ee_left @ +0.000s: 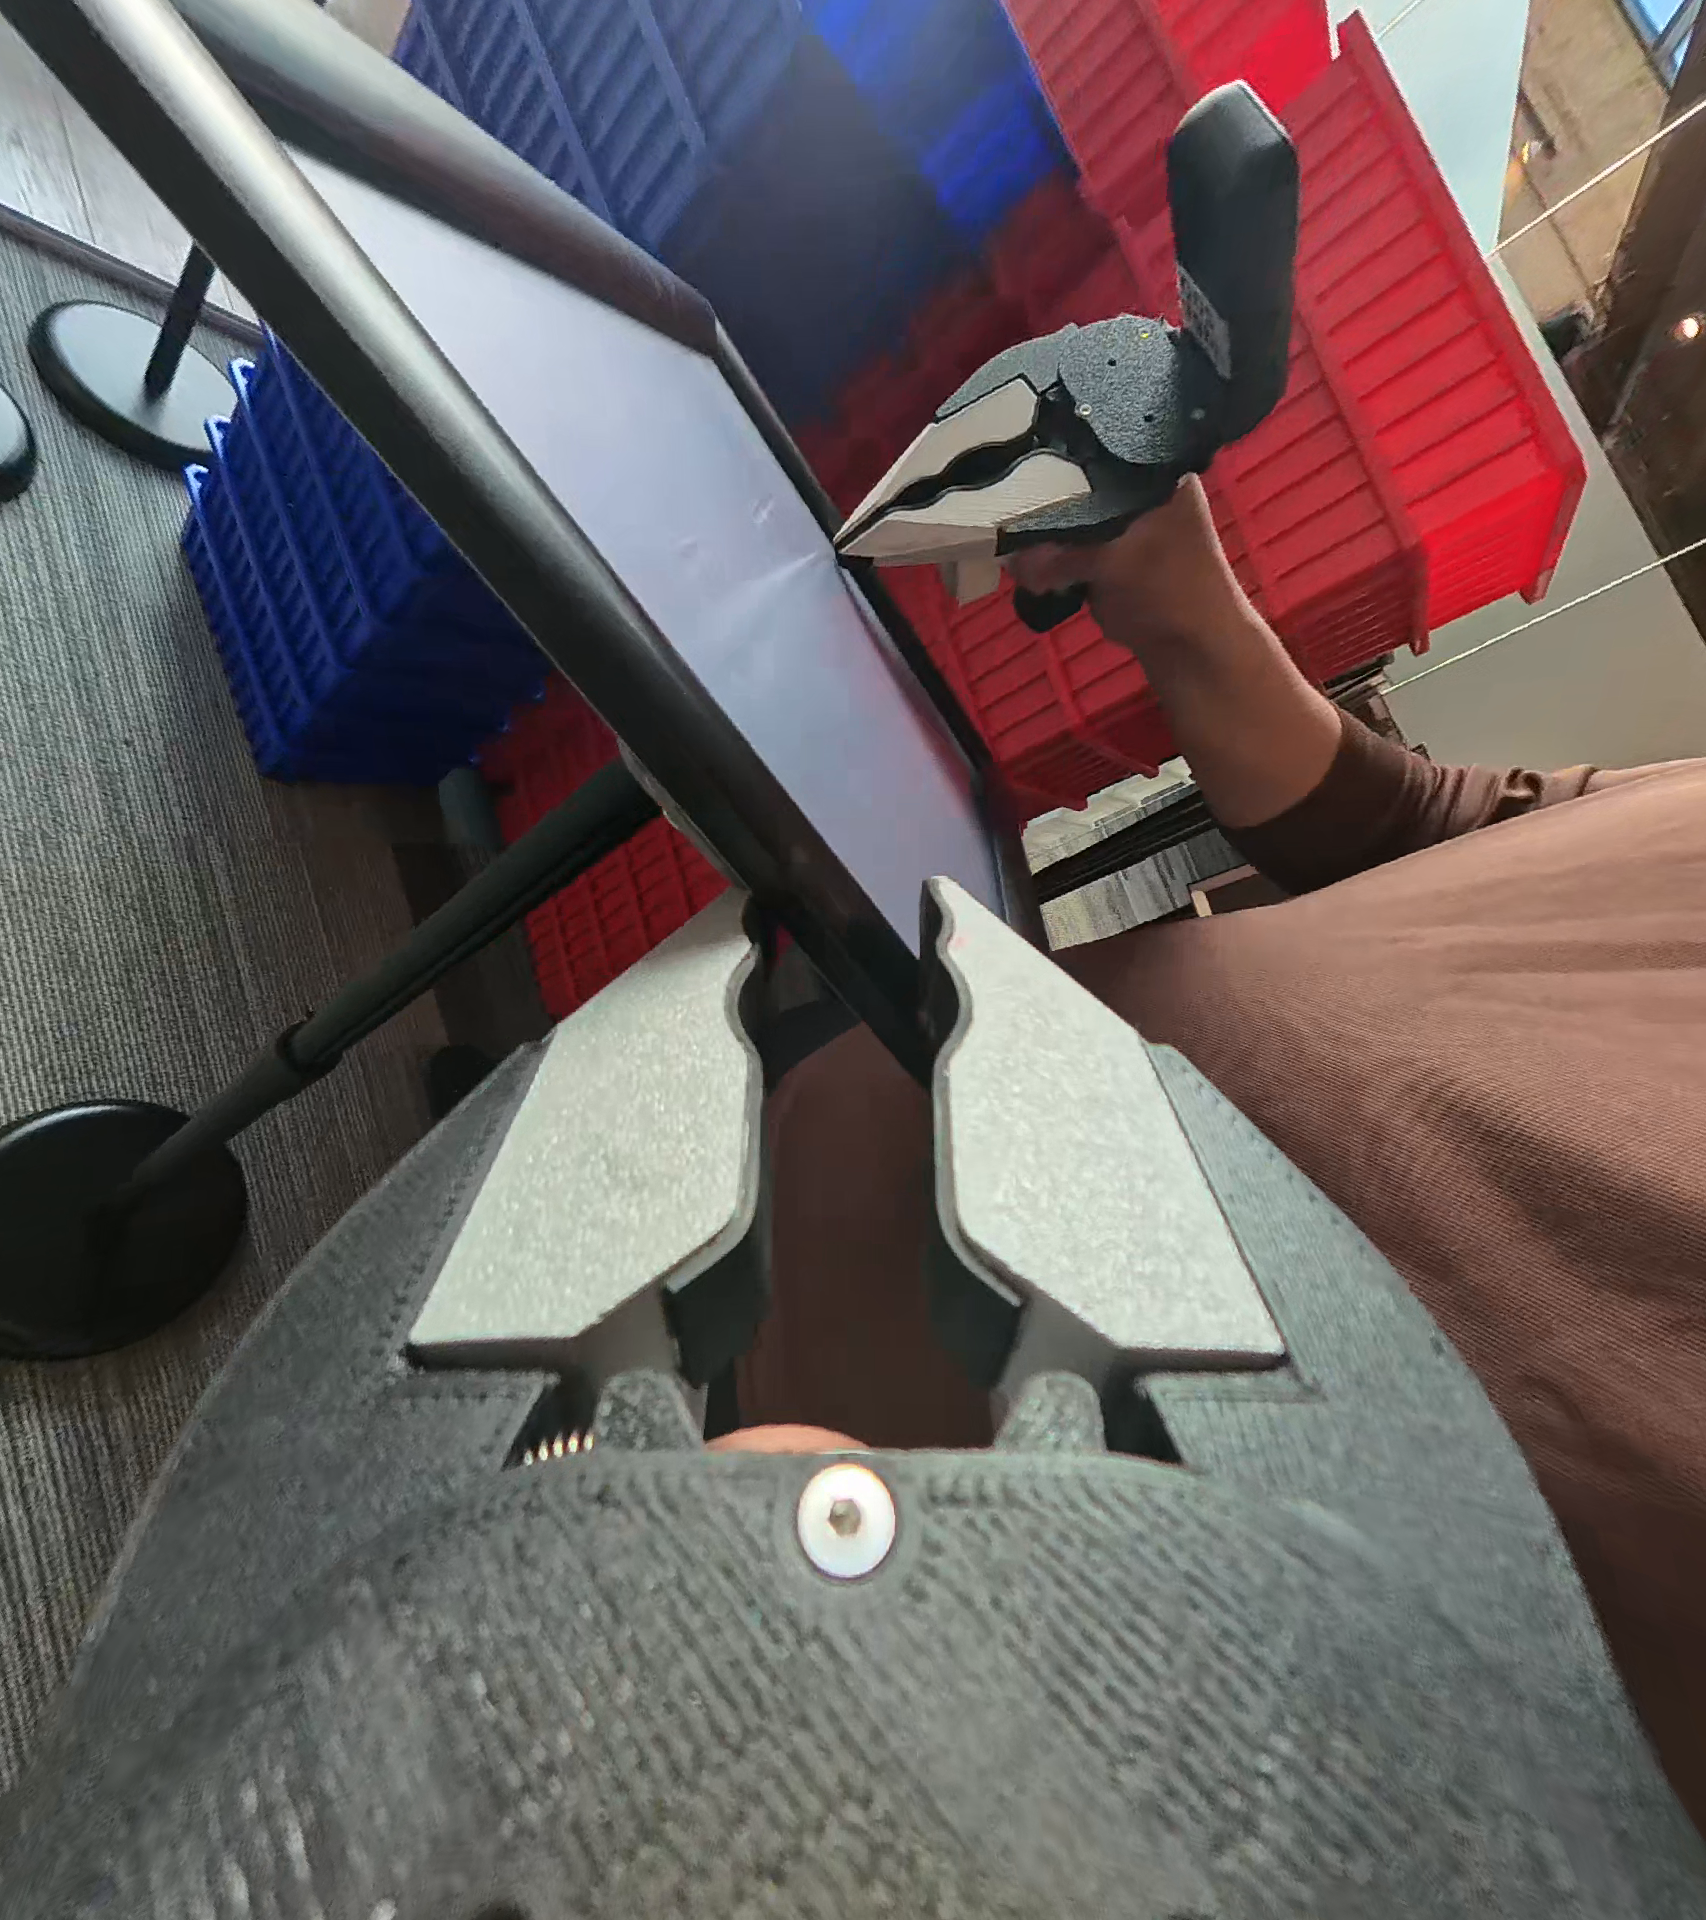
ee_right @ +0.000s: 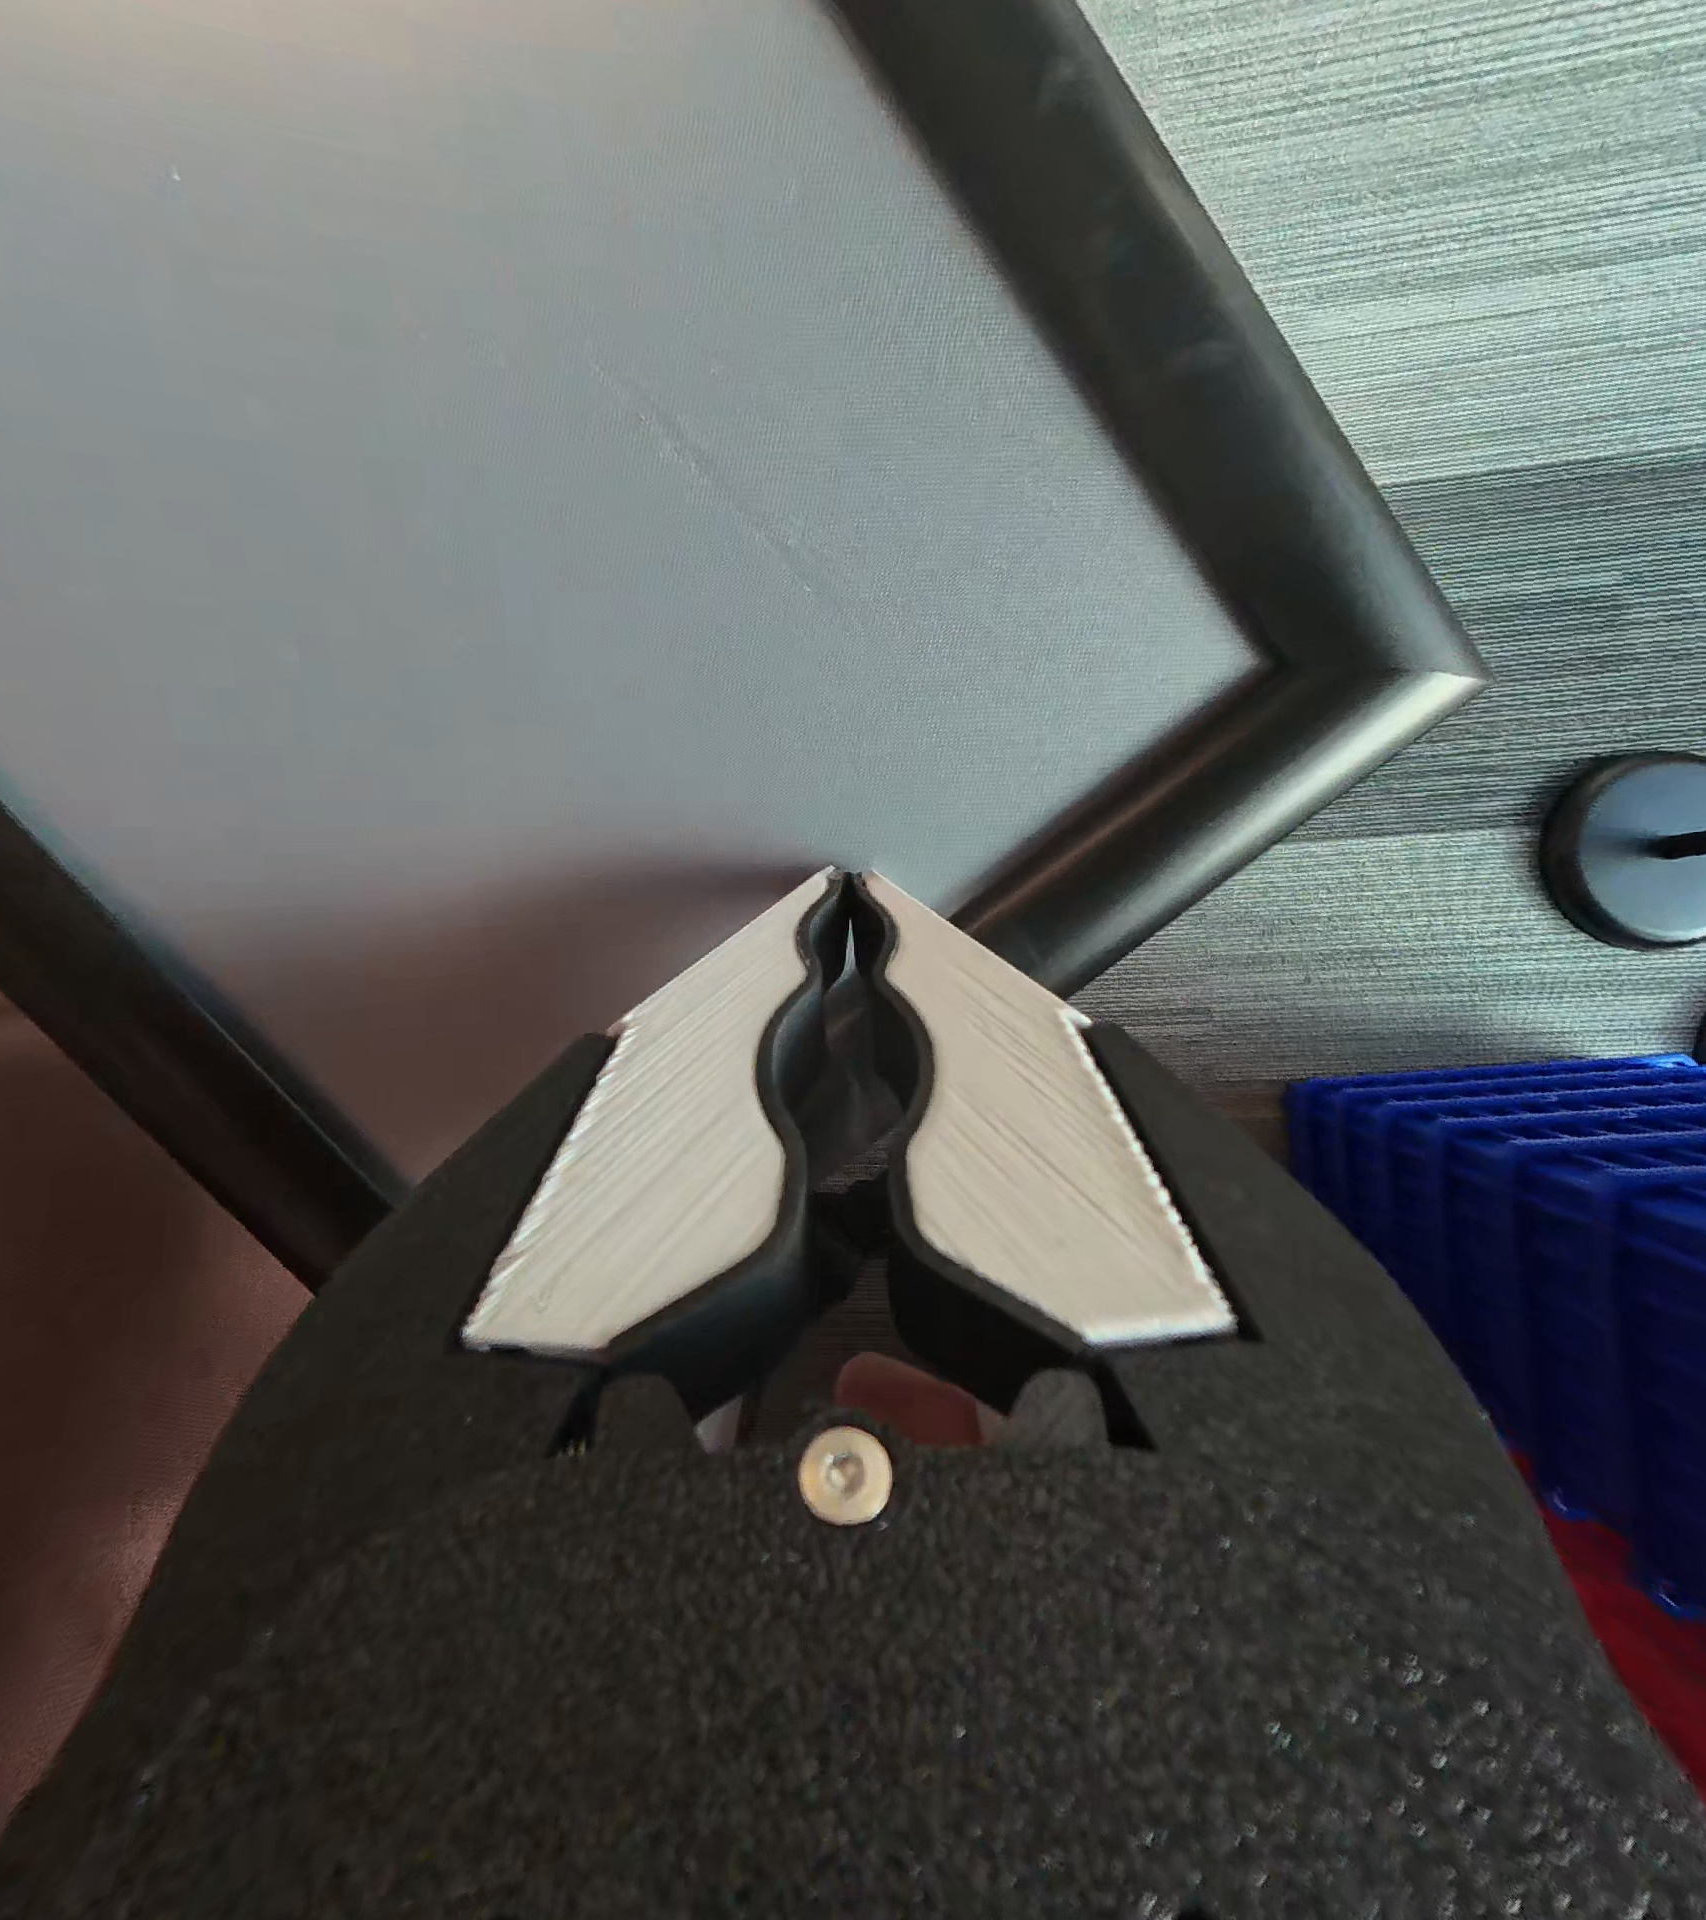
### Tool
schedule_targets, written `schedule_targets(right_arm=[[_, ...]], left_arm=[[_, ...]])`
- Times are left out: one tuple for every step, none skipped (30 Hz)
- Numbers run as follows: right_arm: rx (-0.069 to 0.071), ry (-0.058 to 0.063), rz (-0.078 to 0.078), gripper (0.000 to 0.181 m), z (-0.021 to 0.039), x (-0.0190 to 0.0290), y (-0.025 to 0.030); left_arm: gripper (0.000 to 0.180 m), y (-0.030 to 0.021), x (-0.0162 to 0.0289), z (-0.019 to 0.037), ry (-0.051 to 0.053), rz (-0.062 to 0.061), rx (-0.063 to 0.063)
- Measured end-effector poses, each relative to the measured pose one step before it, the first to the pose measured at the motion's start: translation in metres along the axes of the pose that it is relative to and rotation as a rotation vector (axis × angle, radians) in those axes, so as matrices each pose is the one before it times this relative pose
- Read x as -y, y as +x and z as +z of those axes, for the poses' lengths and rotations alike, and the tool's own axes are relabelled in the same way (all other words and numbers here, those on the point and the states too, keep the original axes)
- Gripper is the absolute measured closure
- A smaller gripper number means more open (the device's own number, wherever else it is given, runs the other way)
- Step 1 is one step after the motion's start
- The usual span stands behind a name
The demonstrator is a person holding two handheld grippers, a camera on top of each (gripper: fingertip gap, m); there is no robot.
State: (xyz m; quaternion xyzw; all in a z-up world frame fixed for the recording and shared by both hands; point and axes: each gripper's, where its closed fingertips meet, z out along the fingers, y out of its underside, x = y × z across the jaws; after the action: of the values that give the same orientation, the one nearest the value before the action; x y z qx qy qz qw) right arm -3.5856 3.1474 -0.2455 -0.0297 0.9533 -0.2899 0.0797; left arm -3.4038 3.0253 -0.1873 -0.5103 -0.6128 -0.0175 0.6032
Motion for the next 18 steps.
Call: schedule_targets(right_arm=[[-0.0058, 0.0083, -0.0068, 0.181, -0.00212, 0.00248, 0.00013], [0.0051, 0.017, -0.0001, 0.18, -0.00323, 0.00458, -0.0013], [0.0115, 0.027, 0.0074, 0.177, -0.00443, 0.0067, -0.00204], [0.0133, 0.0256, 0.0051, 0.173, -0.00476, 0.00676, -0.00219], [0.0078, 0.0129, -0.0001, 0.171, -0.00391, 0.0048, -0.00144], [-0.0015, -0.0013, -0.0037, 0.169, -0.0026, 0.00253, -0.00007], [-0.0057, -0.0016, -0.0084, 0.165, -0.00217, 0.00201, -0.00007], [-0.0021, 0.007, -0.0104, 0.164, -0.00192, 0.00255, -0.00089], [0.0066, 0.0099, -0.0051, 0.164, -0.00118, 0.00211, -0.00216], [0.0173, 0.0059, 0.0019, 0.163, 0.00022, 0.00095, -0.0032], [0.0189, -0.0025, 0.0047, 0.162, 0.00171, -0.00097, -0.00316], [0.0069, -0.0142, 0.0033, 0.162, 0.00314, -0.00346, -0.00093], [-0.0048, -0.0201, -0.0004, 0.162, 0.00416, -0.00473, 0.00104], [-0.0044, -0.0164, -0.0027, 0.162, 0.00436, -0.00455, 0.00058], [-0.0016, 0.0013, -0.0009, 0.163, 0.00292, -0.00158, -0.0001], [0.0011, 0.0208, 0.0018, 0.167, 0.00025, 0.00219, -0.00046], [0.0022, 0.0004, 0.0054, 0.167, -0.00036, 0.00016, -0.00036], [-0.0019, -0.0087, 0.0033, 0.166, -0.00024, -0.00089, 0.00013]], left_arm=[[0.154, -0.00136, -0.00092, -0.00049, 0.001, -0.0137, -0.0006], [0.154, -0.0012, -0.00073, 0.00007, 0.0047, -0.0074, -0.0022], [0.154, -0.00111, -0.00101, 0.00055, 0.0043, -0.0076, -0.0022], [0.154, -0.00054, -0.00103, 0.00103, 0.0022, -0.0045, -0.004], [0.154, 0.00014, -0.00069, 0.0008, 0.0026, 0.0018, -0.0059], [0.151, -0.00014, -0.00022, 0.00047, 0.0028, 0.0022, 0.0001], [0.149, -0.00092, -0.00056, -0.00013, -0.0006, 0.002, 0.007], [0.148, -0.00131, -0.00031, -0.00038, 0.0004, 0.0037, 0.0095], [0.149, -0.00048, -0.0001, -0.00075, 0.0035, 0.0081, 0.002], [0.154, -0.00102, -0.00022, -0.0007, 0.0018, 0.0061, 0.0039], [0.153, -0.00357, -0.00068, -0.00055, -0.002, 0.0042, 0.0191], [0.153, -0.00316, -0.00136, -0.00019, -0.0053, -0.0049, 0.011], [0.153, -0.00346, -0.00228, 0.00032, -0.0132, -0.0086, 0.0075], [0.153, -0.00312, -0.00272, 0.00067, -0.0115, -0.0022, 0.0045], [0.153, -0.0006, -0.00131, 0.0006, 0.0009, -0.0042, -0.0135], [0.154, 0.00048, 0.00059, -0.00034, 0.0118, -0.0144, -0.0152], [0.152, 0.00143, 0.00052, -0.00074, 0.011, 0.0006, -0.0092], [0.146, 0.00318, 0.00074, -0.0008, 0.0102, 0.0056, -0.0137]])
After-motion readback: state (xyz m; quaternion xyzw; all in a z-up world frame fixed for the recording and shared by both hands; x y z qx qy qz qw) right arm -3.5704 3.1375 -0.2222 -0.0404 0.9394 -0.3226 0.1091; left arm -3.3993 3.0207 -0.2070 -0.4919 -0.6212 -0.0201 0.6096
